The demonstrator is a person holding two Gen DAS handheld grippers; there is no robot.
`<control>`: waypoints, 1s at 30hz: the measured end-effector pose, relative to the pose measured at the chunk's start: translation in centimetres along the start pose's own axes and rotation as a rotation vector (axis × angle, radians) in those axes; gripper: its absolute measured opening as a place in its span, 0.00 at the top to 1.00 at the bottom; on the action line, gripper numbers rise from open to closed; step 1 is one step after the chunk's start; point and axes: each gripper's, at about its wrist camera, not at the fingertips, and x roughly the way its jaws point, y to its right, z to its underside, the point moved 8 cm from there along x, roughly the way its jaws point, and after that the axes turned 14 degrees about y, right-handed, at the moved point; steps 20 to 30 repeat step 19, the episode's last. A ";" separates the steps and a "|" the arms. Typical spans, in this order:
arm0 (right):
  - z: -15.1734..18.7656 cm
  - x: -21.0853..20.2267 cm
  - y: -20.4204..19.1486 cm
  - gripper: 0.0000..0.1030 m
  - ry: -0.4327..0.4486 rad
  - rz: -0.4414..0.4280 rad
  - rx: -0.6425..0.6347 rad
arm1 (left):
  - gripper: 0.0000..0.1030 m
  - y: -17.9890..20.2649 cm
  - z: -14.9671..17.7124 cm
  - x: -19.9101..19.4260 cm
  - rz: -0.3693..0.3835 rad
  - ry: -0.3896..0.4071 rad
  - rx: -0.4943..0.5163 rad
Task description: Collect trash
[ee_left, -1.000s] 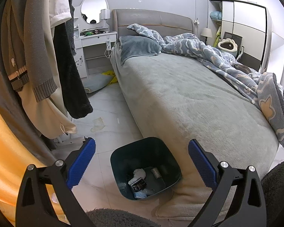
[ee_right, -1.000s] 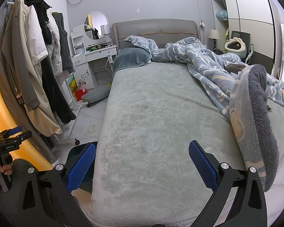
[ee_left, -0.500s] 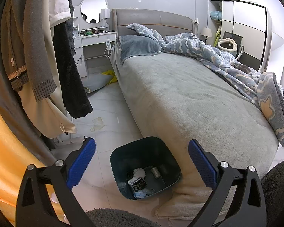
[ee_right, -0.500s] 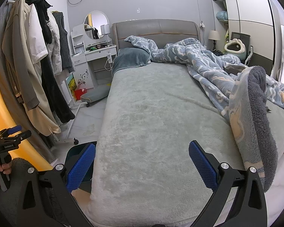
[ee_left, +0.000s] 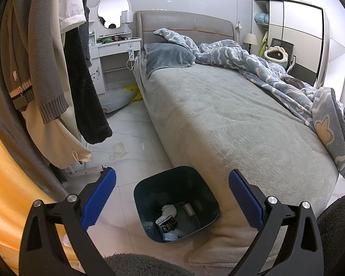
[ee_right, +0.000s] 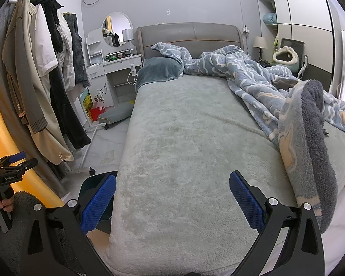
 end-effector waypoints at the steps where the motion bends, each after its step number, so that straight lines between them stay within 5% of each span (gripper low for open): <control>1: 0.0 0.0 0.0 0.03 0.000 0.000 0.000 | 0.03 0.0 0.0 0.0 0.000 0.000 0.000; 30: 0.0 0.0 0.1 0.03 -0.001 0.000 -0.001 | 0.03 0.1 0.0 -0.1 0.001 -0.001 0.000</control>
